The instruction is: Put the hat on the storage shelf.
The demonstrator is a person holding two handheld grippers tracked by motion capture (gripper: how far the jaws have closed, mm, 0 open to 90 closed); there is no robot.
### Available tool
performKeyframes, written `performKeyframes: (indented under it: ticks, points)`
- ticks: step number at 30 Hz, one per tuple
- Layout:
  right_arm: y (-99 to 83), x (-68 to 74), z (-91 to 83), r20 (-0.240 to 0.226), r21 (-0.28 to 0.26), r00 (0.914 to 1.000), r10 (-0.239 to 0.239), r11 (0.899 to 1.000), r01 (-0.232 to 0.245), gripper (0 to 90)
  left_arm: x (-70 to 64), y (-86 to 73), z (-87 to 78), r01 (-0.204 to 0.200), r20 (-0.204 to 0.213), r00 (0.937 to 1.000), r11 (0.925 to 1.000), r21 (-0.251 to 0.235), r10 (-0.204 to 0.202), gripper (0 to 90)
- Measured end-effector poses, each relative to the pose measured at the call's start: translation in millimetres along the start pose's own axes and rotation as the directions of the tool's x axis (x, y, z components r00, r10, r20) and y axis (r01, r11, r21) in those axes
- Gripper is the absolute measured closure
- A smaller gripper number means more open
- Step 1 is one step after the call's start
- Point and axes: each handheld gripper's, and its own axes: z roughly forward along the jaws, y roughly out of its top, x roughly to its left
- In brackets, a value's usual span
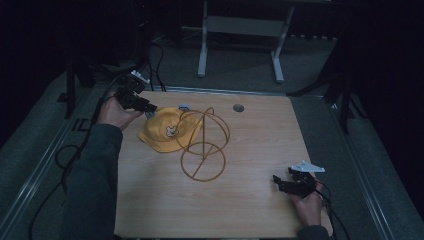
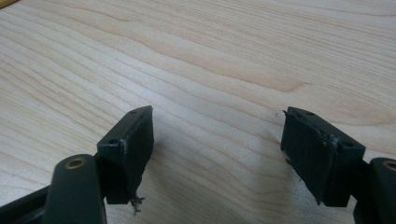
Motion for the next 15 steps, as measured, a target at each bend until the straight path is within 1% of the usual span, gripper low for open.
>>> performKeyframes:
  ticks: [5,6,9,14,15]
  points:
    - [0.1,0.0,0.0,0.000,0.000,1.0000,-0.001,1.000,0.001,25.5,-4.3,6.6,5.8,-0.016,-0.002,0.9999,0.9997,0.020,0.016,55.7]
    - [0.1,0.0,0.0,0.000,0.000,1.0000,-0.002,1.000,0.002,25.5,-4.9,8.2,6.6,-0.019,-0.008,0.9998,0.9995,0.025,0.019,55.3]
    - [0.1,0.0,0.0,0.000,0.000,1.0000,-0.001,1.000,0.001,25.5,-5.0,13.4,11.4,-0.027,-0.018,0.9994,0.9980,0.058,0.028,52.7]
    - [0.1,0.0,0.1,0.000,0.000,1.0000,-0.001,1.000,0.001,25.5,-5.4,21.3,23.2,-0.035,-0.006,0.9993,0.9940,0.104,0.036,50.2]
    - [0.1,0.0,0.1,0.000,0.000,1.0000,-0.001,1.000,0.001,25.5,-5.7,22.1,25.3,-0.038,-0.004,0.9992,0.9937,0.106,0.039,48.6]
